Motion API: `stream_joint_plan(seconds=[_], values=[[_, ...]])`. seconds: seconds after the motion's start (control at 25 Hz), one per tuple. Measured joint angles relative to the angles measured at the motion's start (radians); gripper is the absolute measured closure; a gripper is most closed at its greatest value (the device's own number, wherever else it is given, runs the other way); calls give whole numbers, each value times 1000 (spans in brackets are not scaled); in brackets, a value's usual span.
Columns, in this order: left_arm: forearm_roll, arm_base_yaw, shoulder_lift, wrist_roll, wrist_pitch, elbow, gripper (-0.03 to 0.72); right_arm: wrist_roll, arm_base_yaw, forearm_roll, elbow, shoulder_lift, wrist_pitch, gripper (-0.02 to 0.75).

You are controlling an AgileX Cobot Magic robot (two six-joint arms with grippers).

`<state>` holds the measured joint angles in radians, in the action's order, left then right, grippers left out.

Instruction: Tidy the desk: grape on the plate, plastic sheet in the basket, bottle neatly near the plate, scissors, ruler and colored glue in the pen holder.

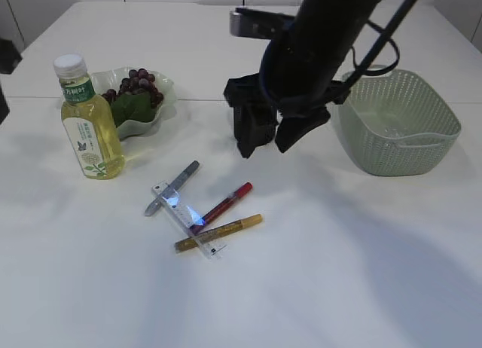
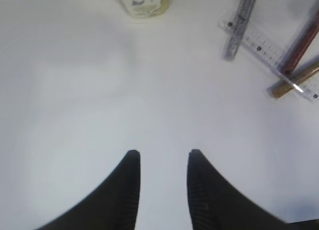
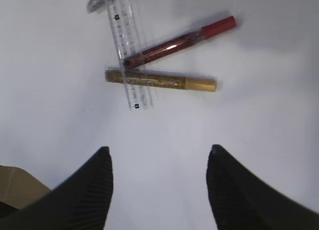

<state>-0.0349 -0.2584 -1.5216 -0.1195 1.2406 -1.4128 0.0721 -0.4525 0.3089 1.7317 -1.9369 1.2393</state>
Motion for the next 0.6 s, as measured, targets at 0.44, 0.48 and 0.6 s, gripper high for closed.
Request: stream_joint_plan(seconds=[0.44,0.48,0.6], values=[[3,43,89,-2,0,131,449,0,-105,51,308,-281,-2,267],[3,43,91,-1,0,131,449,0,-105,58,331,-295,-2,267],[3,43,96,-1,0,131,449,0,-105,69,370,-318,-2,267]])
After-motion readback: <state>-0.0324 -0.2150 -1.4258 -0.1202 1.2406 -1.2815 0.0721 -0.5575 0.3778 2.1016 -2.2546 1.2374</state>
